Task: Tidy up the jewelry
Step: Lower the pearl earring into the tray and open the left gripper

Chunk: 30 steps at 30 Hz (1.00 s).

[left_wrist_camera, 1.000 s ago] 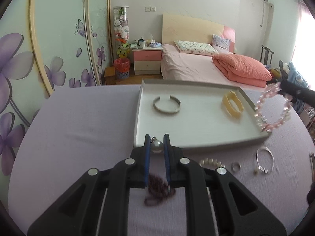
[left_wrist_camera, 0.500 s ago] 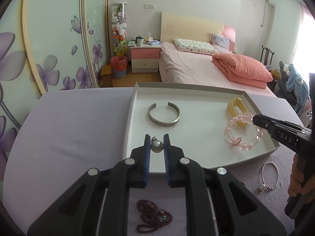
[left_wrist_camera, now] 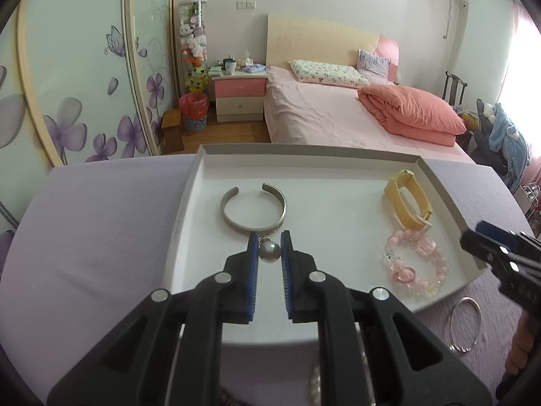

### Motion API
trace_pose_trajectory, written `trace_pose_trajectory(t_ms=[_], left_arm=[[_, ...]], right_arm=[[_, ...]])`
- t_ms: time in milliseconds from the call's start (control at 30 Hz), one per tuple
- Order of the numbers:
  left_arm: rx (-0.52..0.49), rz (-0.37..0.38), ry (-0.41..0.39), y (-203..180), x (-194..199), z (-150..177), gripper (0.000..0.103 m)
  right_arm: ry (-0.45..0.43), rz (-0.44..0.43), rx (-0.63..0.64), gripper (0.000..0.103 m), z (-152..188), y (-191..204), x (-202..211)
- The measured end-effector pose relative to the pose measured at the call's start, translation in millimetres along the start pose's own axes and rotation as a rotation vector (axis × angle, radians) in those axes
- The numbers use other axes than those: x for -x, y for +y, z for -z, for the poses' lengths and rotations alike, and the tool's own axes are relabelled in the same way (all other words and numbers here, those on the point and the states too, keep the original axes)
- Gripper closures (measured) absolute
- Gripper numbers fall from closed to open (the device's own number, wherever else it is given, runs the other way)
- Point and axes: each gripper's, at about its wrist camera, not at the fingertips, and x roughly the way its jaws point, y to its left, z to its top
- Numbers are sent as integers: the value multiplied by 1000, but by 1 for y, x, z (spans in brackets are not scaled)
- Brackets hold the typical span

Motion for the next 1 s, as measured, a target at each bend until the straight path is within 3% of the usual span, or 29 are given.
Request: trace_pose_trajectory(t_ms=[267,633,700,767,1000], left_arm=[[-4,-1,41,-7,-28,-3,90],[-7,-1,34,-11,-32,-6,89],[-6,-3,32,-12,-31,-7,78],[-3,-10,22,-12,-27,-7,53],[28,-8,-14,7,0,-6,43]], right_arm=[[4,11,34,55,7,-2,-5],[14,11,26,55,13,-4,-7],[14,10,27,55,13,-4,-5],[12,8,28,55,14,-4,-4],[-5,-1,40,55,18,3,8]])
